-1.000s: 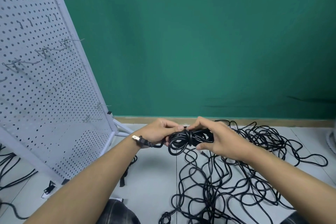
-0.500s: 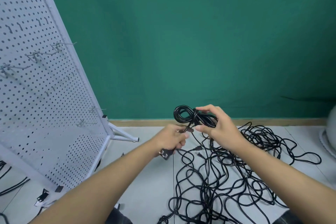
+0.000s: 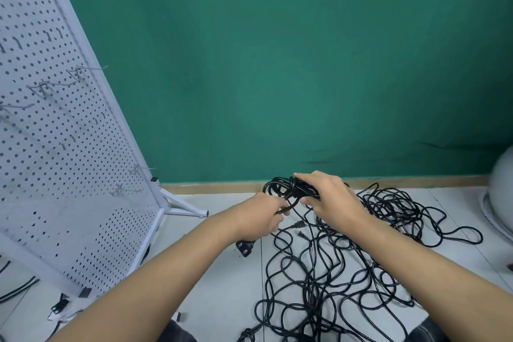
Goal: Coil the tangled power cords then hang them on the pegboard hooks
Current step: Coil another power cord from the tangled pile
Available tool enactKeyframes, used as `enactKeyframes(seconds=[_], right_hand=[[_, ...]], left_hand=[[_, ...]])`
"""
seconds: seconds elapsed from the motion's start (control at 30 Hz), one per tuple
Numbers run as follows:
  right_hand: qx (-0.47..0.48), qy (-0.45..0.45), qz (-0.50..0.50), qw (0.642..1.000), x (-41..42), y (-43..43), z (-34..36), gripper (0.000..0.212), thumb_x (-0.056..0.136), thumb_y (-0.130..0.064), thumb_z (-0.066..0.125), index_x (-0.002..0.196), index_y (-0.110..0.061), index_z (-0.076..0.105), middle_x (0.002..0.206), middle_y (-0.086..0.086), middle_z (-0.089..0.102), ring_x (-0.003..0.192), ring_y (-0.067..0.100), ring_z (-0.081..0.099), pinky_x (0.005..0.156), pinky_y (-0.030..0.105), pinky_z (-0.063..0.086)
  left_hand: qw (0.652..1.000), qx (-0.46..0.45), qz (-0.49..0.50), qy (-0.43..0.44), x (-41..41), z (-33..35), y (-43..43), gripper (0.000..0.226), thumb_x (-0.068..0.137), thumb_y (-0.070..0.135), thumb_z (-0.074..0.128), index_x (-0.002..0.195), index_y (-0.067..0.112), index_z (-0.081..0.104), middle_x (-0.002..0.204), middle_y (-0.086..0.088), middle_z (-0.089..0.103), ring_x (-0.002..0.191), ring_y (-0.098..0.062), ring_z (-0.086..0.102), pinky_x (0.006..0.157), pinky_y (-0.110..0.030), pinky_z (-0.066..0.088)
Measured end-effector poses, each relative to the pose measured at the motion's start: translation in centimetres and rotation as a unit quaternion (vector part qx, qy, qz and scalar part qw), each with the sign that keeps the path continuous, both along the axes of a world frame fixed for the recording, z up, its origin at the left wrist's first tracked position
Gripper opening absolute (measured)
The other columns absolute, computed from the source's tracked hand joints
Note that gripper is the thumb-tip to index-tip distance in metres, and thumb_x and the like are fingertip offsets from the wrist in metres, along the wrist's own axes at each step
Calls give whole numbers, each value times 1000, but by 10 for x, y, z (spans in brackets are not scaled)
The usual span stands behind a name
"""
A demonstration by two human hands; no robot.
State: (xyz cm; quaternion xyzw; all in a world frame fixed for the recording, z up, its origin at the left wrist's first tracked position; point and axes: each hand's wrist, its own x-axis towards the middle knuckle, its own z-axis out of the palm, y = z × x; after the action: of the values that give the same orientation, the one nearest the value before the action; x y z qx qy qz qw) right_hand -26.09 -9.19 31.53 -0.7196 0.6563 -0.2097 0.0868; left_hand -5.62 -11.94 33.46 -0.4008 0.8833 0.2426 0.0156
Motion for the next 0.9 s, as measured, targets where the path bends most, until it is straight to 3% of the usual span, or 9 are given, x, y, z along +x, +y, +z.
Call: enactKeyframes(seconds=[0.13,0.23,0.3,0.37,0.53,0.67,0.77,0.83,0.9], right_hand=[[23,41,29,998,2,2,3,56,94,-23,74,143,-38,52,124,-13,62,118,16,59,89,38,52],[59,55,91,993,5,1,0,57,86,-17,81,133,-39,59,124,-14,68,116,15,62,93,37,51],[100,18,138,985,1,-1,0,56,80,-16,85,130,-36,65,119,-14,72,111,11,64,96,32,50],[127,-30,169,977,-5,0,3,55,80,-19,87,129,-35,68,115,-16,74,105,4,65,97,25,49],[178,-183,187,948,-6,12,16,52,80,-17,89,126,-33,72,114,-15,75,106,5,69,101,25,50],[172,-301,181,920,-1,15,27,48,80,-10,88,121,-26,71,112,-2,76,105,18,71,98,29,52],[140,-360,149,910,2,14,26,52,81,-3,85,126,-22,67,117,-2,75,110,14,70,98,25,51],[116,-360,126,917,4,13,22,58,83,-5,84,133,-27,65,124,-9,73,119,8,66,105,22,46],[96,-380,103,914,4,11,16,57,85,-5,82,135,-28,66,126,-10,73,121,9,66,107,24,46]], left_hand=[[999,17,2,-47,8,13,6,17,106,17,47,118,20,59,97,-7,67,69,-24,66,66,-38,55],[960,-223,-65,-157,7,22,3,13,103,23,56,110,23,68,100,-5,68,88,-29,66,67,-34,41],[928,-341,-111,-107,10,21,-5,12,102,28,59,103,28,71,97,2,72,89,-27,68,69,-34,44],[920,-368,-131,9,17,15,-16,15,100,35,61,94,30,74,88,6,72,84,-21,68,75,-36,48],[966,-107,35,231,31,4,-26,18,86,46,79,84,28,78,80,8,71,80,-16,62,75,-38,50],[925,109,128,340,36,4,-26,14,91,24,78,80,15,78,76,-6,73,69,-14,62,71,-28,49],[914,188,152,327,33,-5,-18,47,96,-8,58,66,24,72,65,2,63,61,-11,55,63,-24,50],[895,229,192,331,27,-14,-16,44,100,-8,48,73,21,67,67,-1,58,61,-14,51,60,-24,51],[871,267,213,353,20,-21,-15,21,105,3,48,92,10,63,76,-5,59,64,-15,54,60,-25,49]])
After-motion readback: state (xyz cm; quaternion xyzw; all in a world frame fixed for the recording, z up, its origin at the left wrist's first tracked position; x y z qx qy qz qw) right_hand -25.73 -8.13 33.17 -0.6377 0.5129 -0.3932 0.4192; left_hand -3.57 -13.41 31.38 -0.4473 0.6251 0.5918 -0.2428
